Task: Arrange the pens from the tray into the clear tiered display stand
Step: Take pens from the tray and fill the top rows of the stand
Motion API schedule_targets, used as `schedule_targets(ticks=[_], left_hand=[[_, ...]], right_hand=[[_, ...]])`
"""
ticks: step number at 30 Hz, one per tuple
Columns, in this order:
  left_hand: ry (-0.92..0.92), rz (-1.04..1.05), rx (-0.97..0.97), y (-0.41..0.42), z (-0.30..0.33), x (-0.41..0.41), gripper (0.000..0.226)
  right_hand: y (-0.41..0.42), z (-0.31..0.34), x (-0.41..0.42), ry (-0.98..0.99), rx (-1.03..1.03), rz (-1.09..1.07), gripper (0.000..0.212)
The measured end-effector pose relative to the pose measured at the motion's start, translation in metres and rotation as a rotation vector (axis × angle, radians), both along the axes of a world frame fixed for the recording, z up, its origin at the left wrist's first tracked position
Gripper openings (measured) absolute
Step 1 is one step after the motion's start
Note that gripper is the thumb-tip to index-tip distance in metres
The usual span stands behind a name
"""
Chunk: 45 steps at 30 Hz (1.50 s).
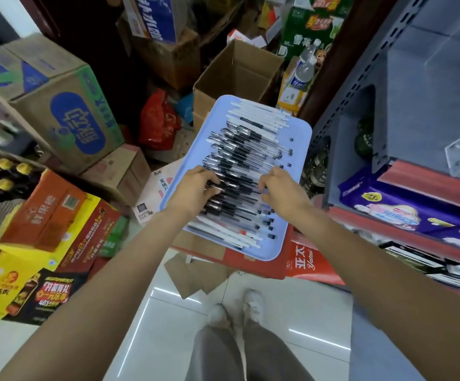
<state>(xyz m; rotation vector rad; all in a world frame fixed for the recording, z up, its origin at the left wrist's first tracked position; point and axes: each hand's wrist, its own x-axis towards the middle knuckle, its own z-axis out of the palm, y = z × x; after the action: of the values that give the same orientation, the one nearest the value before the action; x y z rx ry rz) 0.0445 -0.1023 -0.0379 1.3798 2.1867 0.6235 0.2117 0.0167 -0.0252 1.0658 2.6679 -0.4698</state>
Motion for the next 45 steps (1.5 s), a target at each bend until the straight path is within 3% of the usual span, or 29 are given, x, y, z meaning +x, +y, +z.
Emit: schedule_targets(ticks=[5,12,17,21,25,28,31,35,38,41,45], left_hand=[[-0.031,0.017,0.015,0.001,0.012,-0.005,0.015],[-0.674,0.216,0.285,-0.002,0.048,-0.003,0.003],[-0.822,0.282,0.458,0.028,0.094,0.015,0.006],[-0.952,0.254,0.531,0.061,0.133,0.043,0.016],[-0.705,-0.016,0.43,0.097,0.166,0.086,0.02],[-0.58,-0.107,0.475,0.123,0.194,0.119,0.04],[-0.359,-0.259,0.499,0.15,0.222,0.156,0.029],[0.02,-0.53,0.456,0.188,0.258,0.215,0.018],[0.102,-0.627,0.411,0.215,0.278,0.258,0.016],[0.141,-0.656,0.401,0.239,0.287,0.29,0.019],[0.219,-0.614,0.448,0.267,0.29,0.326,0.02]], right_hand=[[0.001,0.003,0.001,0.03,-0.042,-0.026,0.017],[-0.004,0.041,0.01,0.405,-0.341,-0.245,0.012],[-0.004,0.087,0.022,0.67,-0.465,-0.291,0.002],[0.003,0.131,0.043,0.933,-0.523,-0.385,0.009],[0.017,0.161,0.072,1.078,-0.438,-0.451,0.009],[0.035,0.178,0.106,1.063,-0.265,-0.488,0.015],[0.058,0.202,0.152,1.053,-0.061,-0.502,0.01],[0.09,0.238,0.22,1.259,-0.124,-0.5,0.032],[0.117,0.257,0.262,1.348,-0.185,-0.445,0.031],[0.145,0.265,0.298,1.417,-0.23,-0.432,0.013],[0.175,0.267,0.339,1.454,-0.269,-0.443,0.017]])
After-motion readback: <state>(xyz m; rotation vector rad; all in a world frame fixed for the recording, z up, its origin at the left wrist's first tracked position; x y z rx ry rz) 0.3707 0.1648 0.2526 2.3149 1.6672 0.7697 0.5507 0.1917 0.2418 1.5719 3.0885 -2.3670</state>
